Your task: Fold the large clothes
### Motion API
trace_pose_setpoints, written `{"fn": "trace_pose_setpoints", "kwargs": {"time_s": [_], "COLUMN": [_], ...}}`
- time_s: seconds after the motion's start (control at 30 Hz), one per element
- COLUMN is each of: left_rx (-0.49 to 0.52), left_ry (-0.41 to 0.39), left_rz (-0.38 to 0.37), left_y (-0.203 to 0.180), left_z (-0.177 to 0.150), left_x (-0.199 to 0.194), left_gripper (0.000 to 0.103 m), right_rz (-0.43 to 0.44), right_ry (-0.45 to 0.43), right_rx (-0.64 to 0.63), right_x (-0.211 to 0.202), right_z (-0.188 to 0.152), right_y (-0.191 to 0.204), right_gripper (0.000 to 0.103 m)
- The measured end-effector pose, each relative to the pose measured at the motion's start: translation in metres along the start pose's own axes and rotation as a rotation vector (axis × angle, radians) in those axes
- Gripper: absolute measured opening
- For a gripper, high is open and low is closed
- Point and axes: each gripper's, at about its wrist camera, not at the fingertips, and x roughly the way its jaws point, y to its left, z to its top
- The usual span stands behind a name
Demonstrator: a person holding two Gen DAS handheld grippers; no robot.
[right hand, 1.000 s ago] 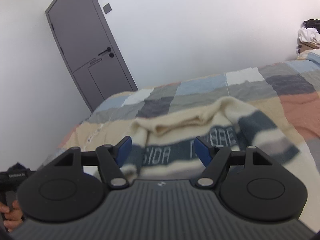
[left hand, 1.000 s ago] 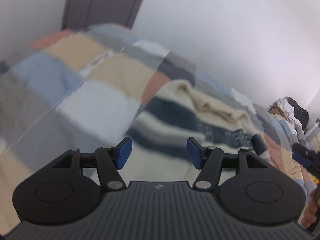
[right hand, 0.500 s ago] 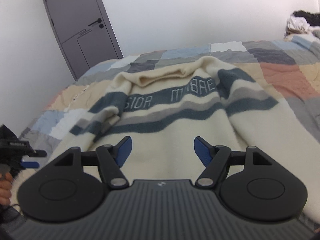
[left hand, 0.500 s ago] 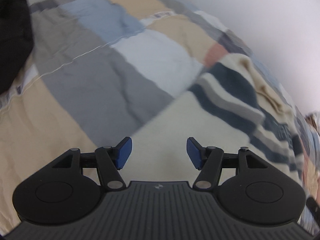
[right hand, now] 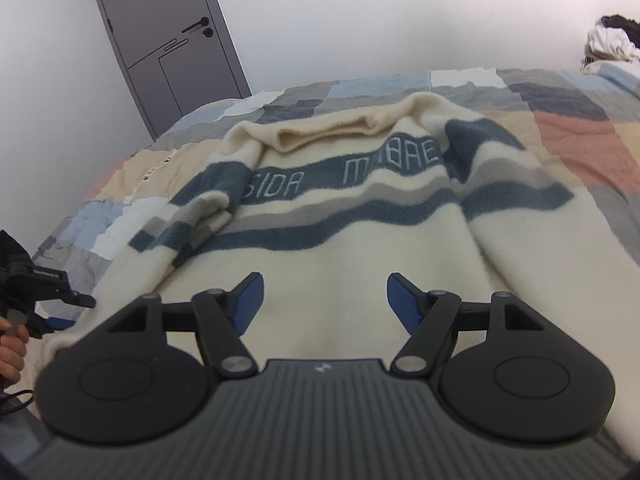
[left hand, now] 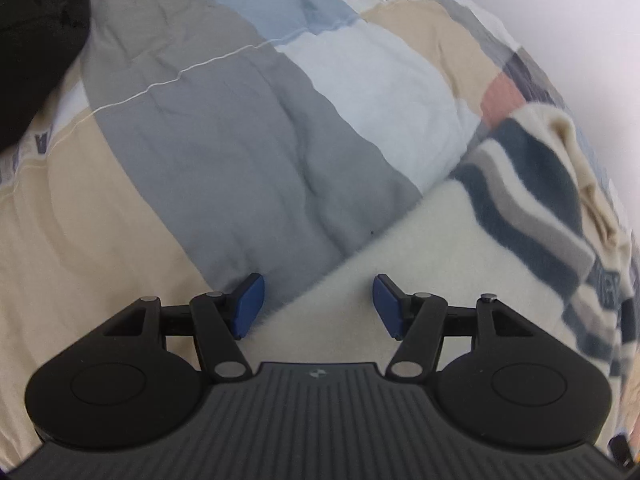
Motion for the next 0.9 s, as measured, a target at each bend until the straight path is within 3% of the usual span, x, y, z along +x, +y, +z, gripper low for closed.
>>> {"fn": "trace_pose_setpoints", "kwargs": {"time_s": [0.3, 0.43, 0.53, 0.67, 0.77, 0.9], "left_rx": [0.042, 0.031, 0.06, 0.058, 0.064, 0.071], "left_ry": [-0.012, -0.019, -0.04, -0.064, -0.115, -0.262], "left_rz": [0.008, -0.027, -0.009, -0.038, -0.041, -0.021], "left_y": [-0.009, -0.01, -0.016, -0.016, -0.015, -0.015], "left_z": [-0.015, -0.021, -0.026, -0.027, -0.027, -0.021], "left_x": [0.003, 0.001, 0.0, -0.002, -0.01, -0.039], "left_gripper": [0.065, 0.064, 0.054, 0.022, 0.018, 0.016], "right_rz": [0.05, 0.059, 0.068, 0.053, 0.042, 0.026], "right_ry": [0.023, 0.043, 0.065, 0.082, 0.092, 0.1], "right_rx": [-0.005, -0.002, 0.011, -0.002, -0.007, -0.018], "right_x": [0.008, 0.012, 0.015, 0.018, 0.019, 0.023], "right_z": [0.001, -0.001, -0.003, -0.006, -0.008, -0.008], "right_y": [0.004, 0.005, 0.005, 0.008, 0.01, 0.01], "right_gripper": [0.071, 0.071, 0.071, 0.071, 0.071, 0.071]}}
